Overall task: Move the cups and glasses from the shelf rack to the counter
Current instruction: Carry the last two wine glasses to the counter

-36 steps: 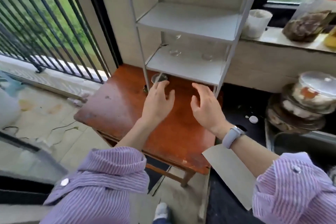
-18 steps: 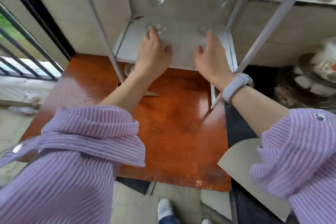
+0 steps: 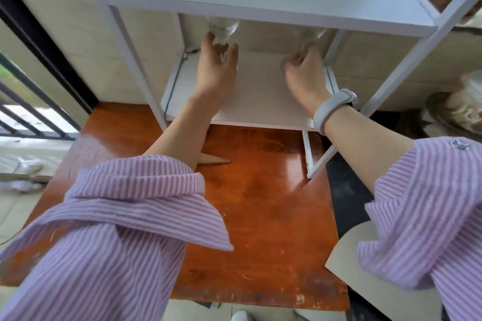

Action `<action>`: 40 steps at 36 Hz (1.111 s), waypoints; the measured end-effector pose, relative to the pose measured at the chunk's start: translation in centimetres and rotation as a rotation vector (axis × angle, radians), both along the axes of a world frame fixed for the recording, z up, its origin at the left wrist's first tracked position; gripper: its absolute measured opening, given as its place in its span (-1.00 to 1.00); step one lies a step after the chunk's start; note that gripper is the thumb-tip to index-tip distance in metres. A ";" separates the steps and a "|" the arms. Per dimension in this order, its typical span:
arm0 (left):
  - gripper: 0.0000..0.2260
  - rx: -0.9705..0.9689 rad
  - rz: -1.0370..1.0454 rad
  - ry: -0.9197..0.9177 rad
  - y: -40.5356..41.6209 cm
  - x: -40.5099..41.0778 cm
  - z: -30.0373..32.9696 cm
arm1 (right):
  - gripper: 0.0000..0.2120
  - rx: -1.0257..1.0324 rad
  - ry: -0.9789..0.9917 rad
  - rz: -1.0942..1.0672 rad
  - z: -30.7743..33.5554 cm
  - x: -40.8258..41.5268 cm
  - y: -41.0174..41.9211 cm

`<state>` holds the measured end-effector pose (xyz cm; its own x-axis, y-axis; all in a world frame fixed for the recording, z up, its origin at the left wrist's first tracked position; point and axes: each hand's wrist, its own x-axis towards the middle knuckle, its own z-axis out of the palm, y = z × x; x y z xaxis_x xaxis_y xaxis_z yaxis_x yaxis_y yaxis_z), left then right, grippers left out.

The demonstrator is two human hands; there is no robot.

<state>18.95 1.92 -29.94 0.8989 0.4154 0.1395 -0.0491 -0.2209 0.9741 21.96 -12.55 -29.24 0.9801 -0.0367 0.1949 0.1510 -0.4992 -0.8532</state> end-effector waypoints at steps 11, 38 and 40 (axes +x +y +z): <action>-0.91 0.241 0.050 -0.140 -1.2 -5.7 -0.2 | -0.94 0.266 -0.024 0.038 -0.5 -4.9 -0.3; -0.76 0.143 -0.525 0.076 -35.9 -29.3 -1.1 | -0.86 0.243 0.141 -0.405 -1.9 -37.8 -37.5; -0.74 0.139 -0.621 0.075 -41.1 -30.9 -0.8 | -0.82 0.254 0.124 -0.490 -1.6 -40.9 -42.2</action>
<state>-11.92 -39.23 -30.72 0.9756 -0.2034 0.0821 -0.1415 -0.2977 0.9441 -18.96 -54.79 -30.82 0.8518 -0.5238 0.0052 -0.1555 -0.2623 -0.9524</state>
